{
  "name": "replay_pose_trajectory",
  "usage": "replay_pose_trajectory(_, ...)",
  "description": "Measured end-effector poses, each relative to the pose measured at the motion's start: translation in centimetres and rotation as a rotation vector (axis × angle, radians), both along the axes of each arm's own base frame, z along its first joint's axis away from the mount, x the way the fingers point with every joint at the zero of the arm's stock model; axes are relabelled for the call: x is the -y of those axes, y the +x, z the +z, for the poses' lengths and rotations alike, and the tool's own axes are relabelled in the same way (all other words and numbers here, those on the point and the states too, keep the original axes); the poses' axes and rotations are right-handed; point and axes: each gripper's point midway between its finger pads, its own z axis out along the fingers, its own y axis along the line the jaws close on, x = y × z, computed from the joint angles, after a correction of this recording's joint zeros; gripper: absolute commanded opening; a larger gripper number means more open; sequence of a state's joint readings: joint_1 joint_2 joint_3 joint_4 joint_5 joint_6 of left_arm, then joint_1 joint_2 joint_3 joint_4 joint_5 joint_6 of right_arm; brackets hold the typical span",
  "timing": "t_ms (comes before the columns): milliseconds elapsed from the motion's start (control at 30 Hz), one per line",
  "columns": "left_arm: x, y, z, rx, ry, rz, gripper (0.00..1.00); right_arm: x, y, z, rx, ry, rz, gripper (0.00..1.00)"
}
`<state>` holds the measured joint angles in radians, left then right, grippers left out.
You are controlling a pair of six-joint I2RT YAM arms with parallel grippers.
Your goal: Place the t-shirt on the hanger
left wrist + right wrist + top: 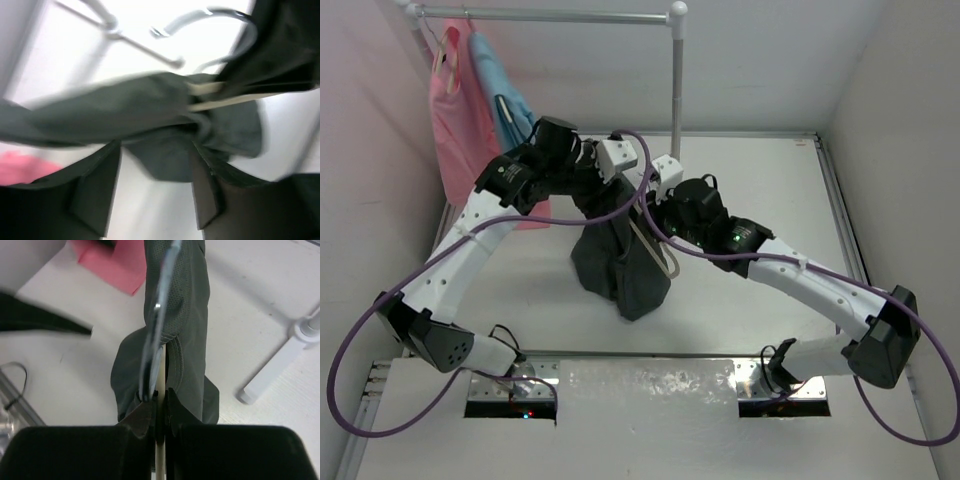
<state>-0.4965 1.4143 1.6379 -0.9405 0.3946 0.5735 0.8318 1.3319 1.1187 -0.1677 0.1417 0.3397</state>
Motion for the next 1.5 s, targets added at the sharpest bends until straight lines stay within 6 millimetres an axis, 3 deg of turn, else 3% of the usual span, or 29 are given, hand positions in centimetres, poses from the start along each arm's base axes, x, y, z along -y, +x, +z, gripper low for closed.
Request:
replay_pose_trajectory(33, -0.4, 0.5, 0.4, 0.041, 0.025, 0.001, 0.65, -0.1, -0.3, -0.1, 0.002, -0.015, 0.033, 0.0)
replay_pose_trajectory(67, -0.7, 1.0, 0.8, 0.079, 0.046, 0.001, 0.78, -0.3, -0.8, -0.4, 0.004, -0.035, 0.073, 0.0)
replay_pose_trajectory(167, -1.4, 1.7, 3.2, 0.228, 0.104, -0.059, 0.99, -0.4, -2.3, -1.1, -0.002, -0.088, 0.186, 0.0)
replay_pose_trajectory(267, -1.9, 0.1, 4.9, 0.356, 0.169, -0.222, 1.0, -0.7, -3.6, -1.5, -0.013, -0.115, 0.283, 0.0)
replay_pose_trajectory(367, -1.9, -2.3, 4.4, 0.381, 0.212, -0.362, 1.0, -1.3, -4.7, -1.4, -0.014, -0.115, 0.369, 0.0)
replay_pose_trajectory(467, -1.6, -4.2, 2.1, 0.338, 0.244, -0.478, 1.0, -1.7, -5.3, -0.9, -0.003, -0.109, 0.418, 0.0)
replay_pose_trajectory(600, -1.4, -5.2, -2.0, 0.233, 0.268, -0.528, 0.98, -1.9, -5.7, -0.4, 0.005, -0.101, 0.463, 0.0)
replay_pose_trajectory(667, -1.3, -5.0, -3.2, 0.203, 0.272, -0.511, 0.85, -1.8, -6.0, -0.6, -0.004, -0.108, 0.483, 0.0)
replay_pose_trajectory(700, -1.2, -4.8, -3.5, 0.201, 0.273, -0.505, 0.68, -1.7, -6.2, -0.8, -0.012, -0.113, 0.489, 0.0)
replay_pose_trajectory(767, -1.3, -4.5, -3.7, 0.203, 0.278, -0.495, 0.51, -1.4, -6.2, -1.0, -0.024, -0.122, 0.49, 0.0)
replay_pose_trajectory(833, -1.4, -4.3, -3.9, 0.207, 0.286, -0.486, 0.21, -1.2, -6.3, -1.1, -0.028, -0.127, 0.489, 0.0)
replay_pose_trajectory(900, -1.5, -4.1, -4.0, 0.214, 0.297, -0.474, 0.09, -1.0, -6.4, -1.1, -0.026, -0.135, 0.493, 0.0)
replay_pose_trajectory(967, -1.7, -4.3, -4.7, 0.192, 0.307, -0.472, 0.06, -0.9, -6.3, -0.7, 0.0, -0.139, 0.496, 0.0)
replay_pose_trajectory(1033, -1.8, -4.6, -5.4, 0.173, 0.308, -0.475, 0.13, -0.8, -6.5, -0.4, 0.015, -0.144, 0.507, 0.0)
replay_pose_trajectory(1067, -1.8, -4.7, -5.6, 0.161, 0.305, -0.469, 0.32, -0.8, -6.6, -0.4, 0.016, -0.143, 0.513, 0.0)
replay_pose_trajectory(1167, -1.8, -4.6, -6.2, 0.141, 0.295, -0.432, 0.45, -0.9, -6.8, -0.2, 0.017, -0.131, 0.525, 0.0)
replay_pose_trajectory(1500, -1.7, -3.4, -5.3, 0.098, 0.17, -0.318, 0.49, -1.6, -6.8, 0.8, 0.049, -0.091, 0.539, 0.0)
